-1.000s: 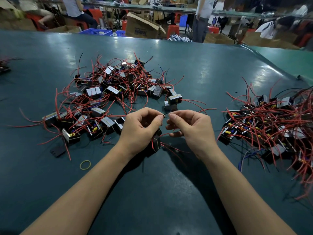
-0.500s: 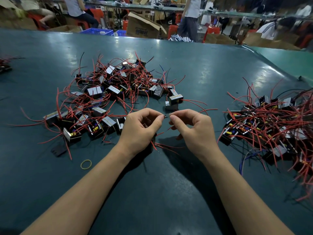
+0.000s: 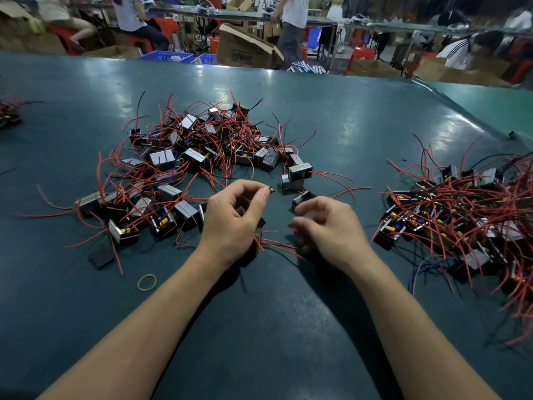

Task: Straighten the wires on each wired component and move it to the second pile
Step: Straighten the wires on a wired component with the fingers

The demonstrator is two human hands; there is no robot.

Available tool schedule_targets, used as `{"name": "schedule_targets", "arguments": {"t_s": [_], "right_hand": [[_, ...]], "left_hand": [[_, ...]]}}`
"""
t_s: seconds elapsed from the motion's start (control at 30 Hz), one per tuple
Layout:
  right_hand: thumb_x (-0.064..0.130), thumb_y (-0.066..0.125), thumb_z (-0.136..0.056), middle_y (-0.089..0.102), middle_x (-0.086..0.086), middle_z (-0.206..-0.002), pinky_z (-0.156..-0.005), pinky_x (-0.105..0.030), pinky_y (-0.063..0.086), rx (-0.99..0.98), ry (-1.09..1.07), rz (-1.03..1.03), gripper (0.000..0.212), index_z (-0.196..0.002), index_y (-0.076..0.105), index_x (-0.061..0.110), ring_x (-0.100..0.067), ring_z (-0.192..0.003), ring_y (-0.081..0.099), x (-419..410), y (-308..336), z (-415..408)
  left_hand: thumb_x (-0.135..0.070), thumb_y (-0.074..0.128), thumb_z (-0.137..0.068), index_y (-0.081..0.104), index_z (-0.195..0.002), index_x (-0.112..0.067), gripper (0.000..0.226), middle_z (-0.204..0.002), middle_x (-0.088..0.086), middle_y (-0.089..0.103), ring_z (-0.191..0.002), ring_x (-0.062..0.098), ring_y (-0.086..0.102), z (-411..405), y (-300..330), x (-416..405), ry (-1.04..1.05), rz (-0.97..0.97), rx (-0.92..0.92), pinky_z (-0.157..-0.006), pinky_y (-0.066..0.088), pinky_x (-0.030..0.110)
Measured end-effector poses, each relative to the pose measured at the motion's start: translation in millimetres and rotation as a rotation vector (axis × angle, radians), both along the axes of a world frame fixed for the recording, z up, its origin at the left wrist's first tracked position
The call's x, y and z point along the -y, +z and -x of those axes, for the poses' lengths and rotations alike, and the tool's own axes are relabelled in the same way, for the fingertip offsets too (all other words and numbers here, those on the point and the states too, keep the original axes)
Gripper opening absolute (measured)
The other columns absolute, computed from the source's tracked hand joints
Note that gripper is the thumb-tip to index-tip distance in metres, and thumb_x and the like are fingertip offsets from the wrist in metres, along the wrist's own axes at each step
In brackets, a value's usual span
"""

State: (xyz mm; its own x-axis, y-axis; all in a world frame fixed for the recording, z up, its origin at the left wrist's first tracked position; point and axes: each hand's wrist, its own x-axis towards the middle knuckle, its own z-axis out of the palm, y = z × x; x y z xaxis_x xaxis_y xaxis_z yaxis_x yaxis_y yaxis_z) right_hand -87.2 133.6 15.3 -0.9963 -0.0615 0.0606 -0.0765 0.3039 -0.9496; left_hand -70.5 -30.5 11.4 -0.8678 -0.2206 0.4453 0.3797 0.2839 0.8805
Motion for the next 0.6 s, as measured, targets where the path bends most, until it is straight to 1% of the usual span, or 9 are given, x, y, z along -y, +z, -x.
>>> {"name": "schedule_targets", "arguments": {"t_s": [0.03, 0.1, 0.13, 0.17, 0.23, 0.3, 0.37, 0.43, 0.6], "right_hand": [[0.007, 0.071, -0.086, 0.070, -0.005, -0.077, -0.068, -0.044, 0.059, -0.048, 0.012, -0.170, 0.011, -0.091, 0.067, 0.015, -0.024, -0.066, 0.067, -0.2, -3.1, 0.6], [0.016, 0.075, -0.082, 0.067, -0.001, -0.101, -0.086, -0.041, 0.052, -0.262, 0.007, -0.588, 0.030, -0.111, 0.066, 0.017, -0.023, -0.094, 0.062, 1.6, -9.2, -2.2], [0.019, 0.077, -0.080, 0.063, -0.001, -0.111, -0.091, -0.041, 0.047, -0.392, -0.017, -0.728, 0.041, -0.119, 0.064, 0.017, -0.024, -0.107, 0.055, 1.8, -8.9, -3.1], [0.020, 0.078, -0.078, 0.060, -0.002, -0.117, -0.094, -0.041, 0.043, -0.515, -0.058, -0.778, 0.047, -0.122, 0.063, 0.016, -0.026, -0.115, 0.050, 1.4, -6.9, -2.4], [0.016, 0.077, -0.078, 0.063, -0.003, -0.113, -0.094, -0.034, 0.040, -0.655, -0.110, -0.635, 0.041, -0.118, 0.067, 0.013, -0.026, -0.112, 0.053, -0.8, -1.5, -2.6], [0.015, 0.075, -0.083, 0.069, 0.000, -0.096, -0.086, -0.026, 0.047, -0.555, -0.050, -0.243, 0.025, -0.107, 0.070, 0.016, -0.018, -0.093, 0.063, -0.1, 4.5, -4.5], [0.013, 0.073, -0.086, 0.071, 0.005, -0.081, -0.075, -0.029, 0.055, -0.411, 0.007, 0.040, 0.012, -0.093, 0.071, 0.022, -0.015, -0.078, 0.068, 4.0, 8.5, -6.4], [0.011, 0.072, -0.086, 0.071, 0.004, -0.073, -0.068, -0.034, 0.058, -0.383, 0.005, 0.094, 0.015, -0.084, 0.071, 0.026, -0.018, -0.072, 0.069, 4.9, 10.1, -7.9], [0.013, 0.073, -0.086, 0.071, 0.003, -0.074, -0.058, -0.032, 0.057, -0.365, 0.044, 0.113, 0.012, -0.084, 0.071, 0.025, -0.017, -0.070, 0.067, 1.5, 10.6, -8.3]], "left_hand": [[-0.015, 0.064, -0.093, 0.067, -0.086, -0.024, 0.012, -0.068, -0.008, 0.065, -0.061, 0.005, 0.057, -0.4, 0.0, 0.0, -0.013, -0.004, -0.003, -0.060, 0.053, 0.035], [-0.014, 0.063, -0.094, 0.066, -0.088, -0.023, 0.011, -0.066, -0.011, 0.064, -0.062, 0.002, 0.059, -2.1, -0.7, -1.0, -0.053, 0.015, -0.010, -0.060, 0.054, 0.029], [-0.013, 0.063, -0.094, 0.066, -0.089, -0.020, 0.009, -0.066, -0.010, 0.064, -0.062, 0.002, 0.060, -2.8, -1.1, -1.9, -0.065, 0.037, -0.014, -0.060, 0.053, 0.027], [-0.013, 0.063, -0.094, 0.066, -0.090, -0.017, 0.006, -0.067, -0.009, 0.064, -0.062, 0.003, 0.060, -3.2, -1.4, -2.9, -0.072, 0.057, -0.015, -0.060, 0.052, 0.027], [-0.012, 0.063, -0.093, 0.066, -0.092, -0.014, 0.004, -0.069, -0.007, 0.064, -0.064, 0.007, 0.062, -3.6, -1.0, -4.1, -0.076, 0.070, -0.013, -0.062, 0.053, 0.030], [-0.011, 0.063, -0.093, 0.066, -0.092, -0.014, 0.004, -0.069, -0.007, 0.064, -0.065, 0.005, 0.062, -3.4, 0.0, -4.2, -0.071, 0.068, -0.023, -0.062, 0.053, 0.031], [-0.011, 0.063, -0.093, 0.066, -0.092, -0.013, 0.004, -0.070, -0.007, 0.063, -0.065, 0.004, 0.062, -4.1, 1.4, -3.9, -0.076, 0.071, -0.025, -0.063, 0.055, 0.033], [-0.011, 0.063, -0.093, 0.067, -0.092, -0.012, 0.004, -0.070, -0.007, 0.063, -0.066, 0.006, 0.062, -4.9, 2.0, -3.9, -0.090, 0.066, -0.019, -0.064, 0.056, 0.039], [-0.013, 0.064, -0.093, 0.067, -0.092, -0.015, 0.004, -0.069, -0.005, 0.064, -0.067, 0.018, 0.064, -5.8, 2.1, -2.3, -0.112, 0.067, -0.010, -0.065, 0.056, 0.047]]}}
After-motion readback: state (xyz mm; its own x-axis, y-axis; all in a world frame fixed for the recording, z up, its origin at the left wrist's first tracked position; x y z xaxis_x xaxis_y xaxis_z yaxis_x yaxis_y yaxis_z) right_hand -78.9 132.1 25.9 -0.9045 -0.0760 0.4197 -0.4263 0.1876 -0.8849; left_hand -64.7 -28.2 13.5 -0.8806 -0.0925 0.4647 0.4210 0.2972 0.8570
